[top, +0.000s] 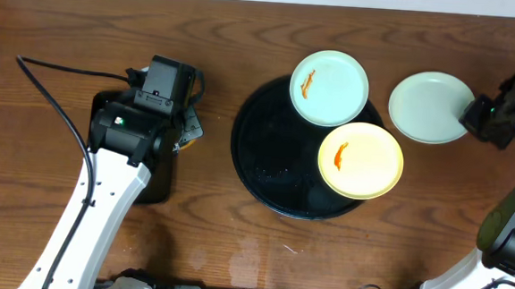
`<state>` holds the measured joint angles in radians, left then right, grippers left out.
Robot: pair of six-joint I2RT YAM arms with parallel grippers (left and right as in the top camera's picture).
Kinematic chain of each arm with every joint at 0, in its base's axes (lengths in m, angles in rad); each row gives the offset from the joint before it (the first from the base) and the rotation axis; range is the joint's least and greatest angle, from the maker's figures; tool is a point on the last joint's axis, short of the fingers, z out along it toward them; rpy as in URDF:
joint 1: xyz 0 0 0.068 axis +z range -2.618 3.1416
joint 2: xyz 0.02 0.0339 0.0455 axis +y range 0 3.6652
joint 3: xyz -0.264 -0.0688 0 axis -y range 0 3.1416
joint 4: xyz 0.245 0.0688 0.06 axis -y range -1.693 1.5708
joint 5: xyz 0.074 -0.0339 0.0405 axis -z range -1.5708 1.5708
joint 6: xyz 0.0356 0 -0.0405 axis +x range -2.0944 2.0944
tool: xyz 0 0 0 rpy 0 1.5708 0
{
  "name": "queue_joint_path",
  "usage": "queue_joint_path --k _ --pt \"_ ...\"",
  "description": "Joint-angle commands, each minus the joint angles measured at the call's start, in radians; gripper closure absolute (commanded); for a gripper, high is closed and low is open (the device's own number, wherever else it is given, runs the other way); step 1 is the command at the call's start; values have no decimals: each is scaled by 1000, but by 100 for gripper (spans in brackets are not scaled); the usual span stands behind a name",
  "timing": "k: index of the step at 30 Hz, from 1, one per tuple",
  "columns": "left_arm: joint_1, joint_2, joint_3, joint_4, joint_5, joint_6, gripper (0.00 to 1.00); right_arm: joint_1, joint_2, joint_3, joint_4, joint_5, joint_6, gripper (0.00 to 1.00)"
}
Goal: Clean dirty plates on tray and stack at the side
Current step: 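Grasp the rim of the stained pale green plate with the right gripper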
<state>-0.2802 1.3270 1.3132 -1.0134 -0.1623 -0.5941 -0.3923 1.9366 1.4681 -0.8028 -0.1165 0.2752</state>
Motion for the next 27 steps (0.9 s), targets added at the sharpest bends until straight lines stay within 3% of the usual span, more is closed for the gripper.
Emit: queue_joint_path --k 1,2,3,4,6,8,10,14,17,20,27 --pt "5 -14 15 1 -2 14 93 1 -23 -53 34 68 91 99" --pt "5 -14 15 1 -2 14 92 1 -23 -57 34 68 91 96" --pt "5 -14 15 1 -2 14 92 1 -23 -58 32 67 90 87" --pt "5 -14 15 1 -2 14 92 2 -23 -57 32 63 82 71" --pt "5 -14 15 0 -2 14 92 3 -24 -56 34 16 48 55" --pt "5 -14 15 1 -2 14 92 7 -23 -55 36 -92 -10 42" --pt "5 -14 15 1 -2 14 92 29 -24 -55 40 -357 -97 30" --pt "5 -14 15 1 -1 14 92 101 -23 -55 52 -422 -97 20" --pt "5 -14 15 1 -1 14 92 193 -23 -57 111 -355 -98 7" --pt "5 -14 15 1 -1 14 92 300 -20 -57 162 -260 -107 1" --pt "5 -14 15 1 -1 14 92 507 11 -57 290 45 -100 1"
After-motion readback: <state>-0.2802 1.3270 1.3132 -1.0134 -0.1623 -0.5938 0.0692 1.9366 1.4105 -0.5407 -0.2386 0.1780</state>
